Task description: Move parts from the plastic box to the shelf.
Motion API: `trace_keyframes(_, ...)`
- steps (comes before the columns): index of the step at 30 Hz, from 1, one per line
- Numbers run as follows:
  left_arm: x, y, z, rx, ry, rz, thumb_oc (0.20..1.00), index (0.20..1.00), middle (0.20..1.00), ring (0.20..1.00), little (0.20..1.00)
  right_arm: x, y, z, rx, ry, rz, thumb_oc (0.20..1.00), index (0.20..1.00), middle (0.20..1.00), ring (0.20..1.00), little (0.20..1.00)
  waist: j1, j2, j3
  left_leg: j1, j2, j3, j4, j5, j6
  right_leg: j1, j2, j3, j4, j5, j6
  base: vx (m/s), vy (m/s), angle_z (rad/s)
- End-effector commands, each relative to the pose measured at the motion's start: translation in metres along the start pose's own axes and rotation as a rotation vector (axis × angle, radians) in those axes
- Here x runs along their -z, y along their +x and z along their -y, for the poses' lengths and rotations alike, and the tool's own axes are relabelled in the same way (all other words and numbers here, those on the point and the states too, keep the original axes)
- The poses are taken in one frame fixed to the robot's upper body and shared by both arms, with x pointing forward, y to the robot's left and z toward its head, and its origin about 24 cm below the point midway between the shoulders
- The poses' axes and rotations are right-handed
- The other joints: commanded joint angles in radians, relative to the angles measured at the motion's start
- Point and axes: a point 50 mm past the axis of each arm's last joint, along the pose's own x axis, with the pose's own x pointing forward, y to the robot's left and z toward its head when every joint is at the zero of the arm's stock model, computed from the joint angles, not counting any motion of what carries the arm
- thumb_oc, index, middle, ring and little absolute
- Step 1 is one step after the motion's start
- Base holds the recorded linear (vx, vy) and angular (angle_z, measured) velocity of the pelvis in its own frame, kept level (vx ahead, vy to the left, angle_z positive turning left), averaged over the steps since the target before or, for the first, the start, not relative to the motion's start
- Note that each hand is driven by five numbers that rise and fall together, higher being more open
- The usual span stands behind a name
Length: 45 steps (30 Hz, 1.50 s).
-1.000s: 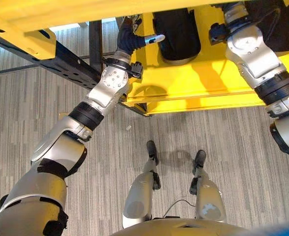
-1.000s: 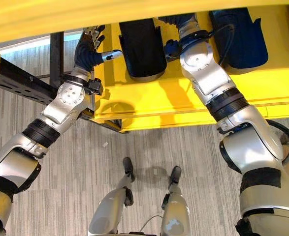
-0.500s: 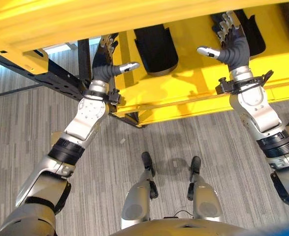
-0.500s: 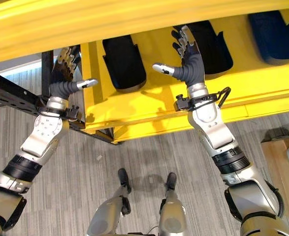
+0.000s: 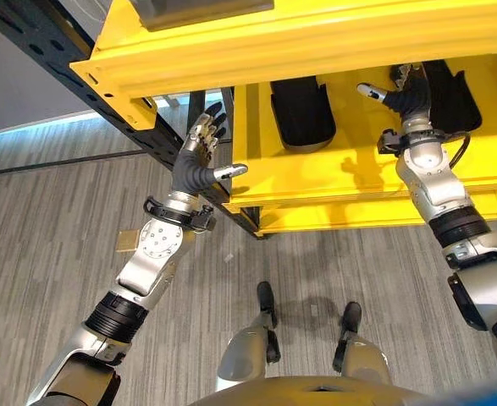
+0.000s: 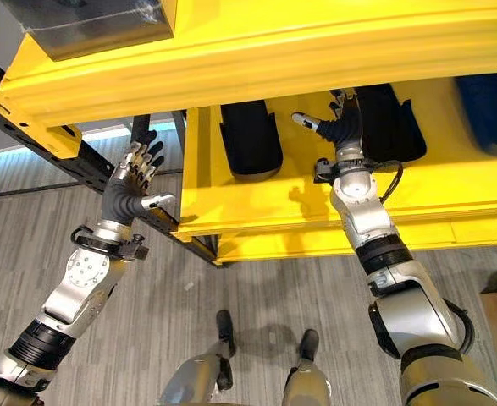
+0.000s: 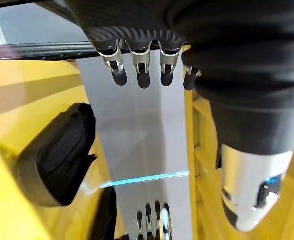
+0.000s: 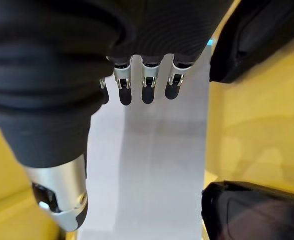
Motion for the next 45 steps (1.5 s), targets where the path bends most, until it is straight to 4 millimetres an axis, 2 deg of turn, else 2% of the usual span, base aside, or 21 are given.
trace_keyframes(1, -0.042, 0.020, -0.009, -0.015, 0.000, 0.225, 1.000, 1.000, 1.000, 1.000, 1.000, -0.057, 0.019, -0.005, 0.017, 0.064, 0.213, 1.000, 1.000, 1.000, 1.000, 1.000, -0.002, -0.051, 0.047, 0.087, 0.020, 0.045, 0.006, -0.028, -0.063, 0.025, -0.034, 0.023, 0.080, 0.005, 0.022, 0.01, 0.008, 0.16)
trace_keyframes(4, -0.044, 0.020, -0.009, -0.017, 0.003, 0.237, 1.000, 1.000, 1.000, 1.000, 1.000, -0.059, 0.022, 0.001, 0.042, 0.053, 0.215, 1.000, 1.000, 1.000, 1.000, 1.000, 0.004, -0.043, 0.049, 0.080, 0.017, 0.045, 0.006, -0.029, -0.062, 0.016, -0.038, 0.023, 0.083, 0.005, 0.023, 0.02, 0.001, 0.06)
trace_keyframes(6, -0.050, 0.019, -0.011, -0.028, 0.002, 0.265, 1.000, 1.000, 1.000, 1.000, 1.000, -0.066, 0.029, 0.012, 0.092, 0.066, 0.226, 1.000, 1.000, 1.000, 1.000, 1.000, 0.014, -0.025, 0.058, 0.062, 0.012, 0.045, 0.006, -0.028, -0.059, -0.005, -0.039, 0.027, 0.083, 0.012, 0.023, 0.00, 0.000, 0.00)
trace_keyframes(10, -0.052, 0.019, -0.011, -0.041, 0.005, 0.278, 1.000, 1.000, 1.000, 1.000, 1.000, -0.068, 0.031, 0.017, 0.121, 0.087, 0.224, 1.000, 1.000, 1.000, 1.000, 1.000, 0.018, -0.019, 0.067, 0.058, 0.006, 0.045, 0.006, -0.034, -0.057, -0.013, -0.045, 0.031, 0.091, 0.007, 0.024, 0.00, 0.000, 0.00)
trace_keyframes(18, -0.057, 0.017, -0.014, -0.071, 0.020, 0.309, 1.000, 1.000, 1.000, 1.000, 1.000, -0.051, 0.032, 0.014, 0.138, 0.195, 0.142, 1.000, 1.000, 1.000, 1.000, 1.000, 0.021, -0.015, 0.082, 0.054, 0.003, 0.044, 0.006, -0.040, -0.051, -0.034, -0.047, 0.037, 0.111, -0.001, 0.021, 0.00, -0.001, 0.02)
trace_keyframes(24, -0.060, 0.015, -0.015, -0.092, 0.030, 0.328, 1.000, 1.000, 1.000, 1.000, 1.000, -0.040, 0.030, 0.003, 0.122, 0.266, 0.095, 1.000, 1.000, 1.000, 1.000, 1.000, 0.017, -0.021, 0.094, 0.053, 0.003, 0.044, 0.006, -0.042, -0.049, -0.049, -0.048, 0.040, 0.129, -0.005, 0.017, 0.00, 0.002, 0.00)
trace_keyframes(29, -0.061, 0.016, -0.016, -0.107, 0.030, 0.334, 1.000, 1.000, 1.000, 1.000, 1.000, -0.031, 0.026, -0.012, 0.098, 0.394, 0.057, 1.000, 1.000, 1.000, 1.000, 1.000, 0.016, -0.026, 0.102, 0.053, 0.006, 0.048, 0.006, -0.042, -0.047, -0.057, -0.048, 0.042, 0.136, -0.007, 0.015, -0.01, 0.004, -0.03)
trace_keyframes(31, -0.059, 0.016, -0.017, -0.121, 0.038, 0.329, 1.000, 1.000, 1.000, 1.000, 1.000, -0.024, 0.019, -0.025, 0.067, 0.462, 0.036, 1.000, 1.000, 1.000, 1.000, 1.000, 0.014, -0.029, 0.107, 0.053, 0.006, 0.051, 0.006, -0.043, -0.047, -0.062, -0.050, 0.043, 0.143, -0.009, 0.013, 0.00, 0.000, 0.00)
trace_keyframes(34, -0.059, 0.015, -0.018, -0.130, 0.043, 0.327, 1.000, 1.000, 1.000, 1.000, 1.000, -0.023, 0.017, -0.031, 0.049, 0.485, 0.037, 1.000, 1.000, 1.000, 1.000, 1.000, 0.013, -0.029, 0.109, 0.054, 0.006, 0.052, 0.006, -0.043, -0.046, -0.065, -0.050, 0.044, 0.148, -0.010, 0.012, 0.00, 0.000, 0.00)
trace_keyframes(39, -0.061, 0.013, -0.023, -0.166, 0.067, 0.341, 1.000, 1.000, 1.000, 1.000, 1.000, -0.012, 0.003, -0.044, 0.018, 0.543, 0.012, 1.000, 1.000, 1.000, 1.000, 1.000, 0.009, -0.027, 0.114, 0.052, 0.004, 0.054, 0.006, -0.044, -0.044, -0.075, -0.051, 0.049, 0.159, -0.013, 0.010, 0.00, 0.000, 0.00)
trace_keyframes(45, -0.062, 0.012, -0.024, -0.170, 0.071, 0.345, 1.000, 1.000, 1.000, 1.000, 1.000, -0.008, 0.000, -0.051, 0.004, 0.572, -0.006, 1.000, 1.000, 1.000, 1.000, 1.000, 0.007, -0.023, 0.121, 0.051, 0.004, 0.055, 0.006, -0.043, -0.043, -0.086, -0.053, 0.051, 0.170, -0.016, 0.008, 0.00, 0.001, -0.01)
